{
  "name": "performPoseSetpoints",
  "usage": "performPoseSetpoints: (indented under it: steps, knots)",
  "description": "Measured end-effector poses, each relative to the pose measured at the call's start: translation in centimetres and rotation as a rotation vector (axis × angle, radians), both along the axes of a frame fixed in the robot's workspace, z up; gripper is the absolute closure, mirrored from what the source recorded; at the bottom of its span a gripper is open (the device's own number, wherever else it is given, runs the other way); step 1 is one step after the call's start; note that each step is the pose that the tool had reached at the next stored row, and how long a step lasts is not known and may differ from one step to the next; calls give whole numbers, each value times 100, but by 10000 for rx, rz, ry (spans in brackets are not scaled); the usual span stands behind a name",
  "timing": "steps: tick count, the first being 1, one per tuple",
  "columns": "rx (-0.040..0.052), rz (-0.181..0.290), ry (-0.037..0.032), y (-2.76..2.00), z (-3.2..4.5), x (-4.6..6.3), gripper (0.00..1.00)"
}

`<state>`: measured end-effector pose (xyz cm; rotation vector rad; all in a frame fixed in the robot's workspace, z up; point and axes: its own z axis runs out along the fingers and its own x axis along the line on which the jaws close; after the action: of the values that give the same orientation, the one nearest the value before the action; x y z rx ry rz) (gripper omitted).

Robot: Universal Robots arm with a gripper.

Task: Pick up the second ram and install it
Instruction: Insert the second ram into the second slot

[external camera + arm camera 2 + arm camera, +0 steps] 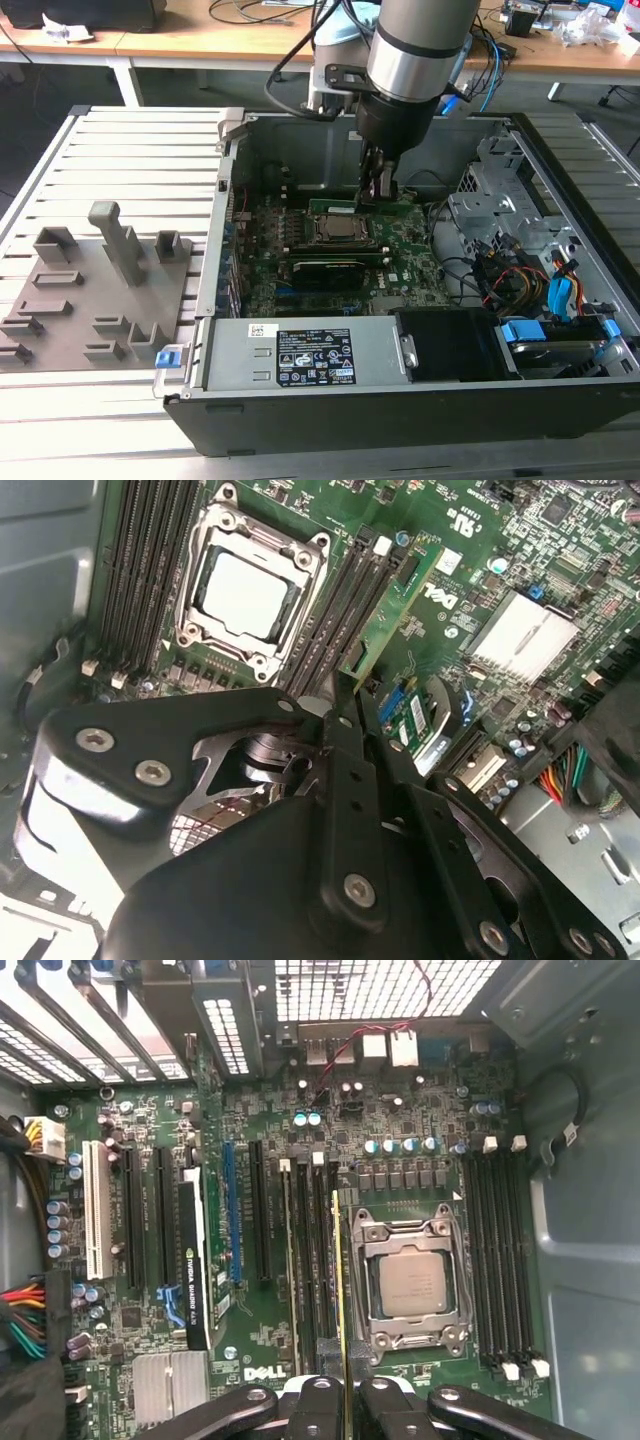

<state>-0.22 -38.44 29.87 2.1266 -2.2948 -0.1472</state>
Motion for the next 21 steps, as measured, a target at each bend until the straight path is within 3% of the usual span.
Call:
performPoseSetpoints:
  steps: [21]
  knots:
    - [1, 0, 0, 74, -200, 0, 86]
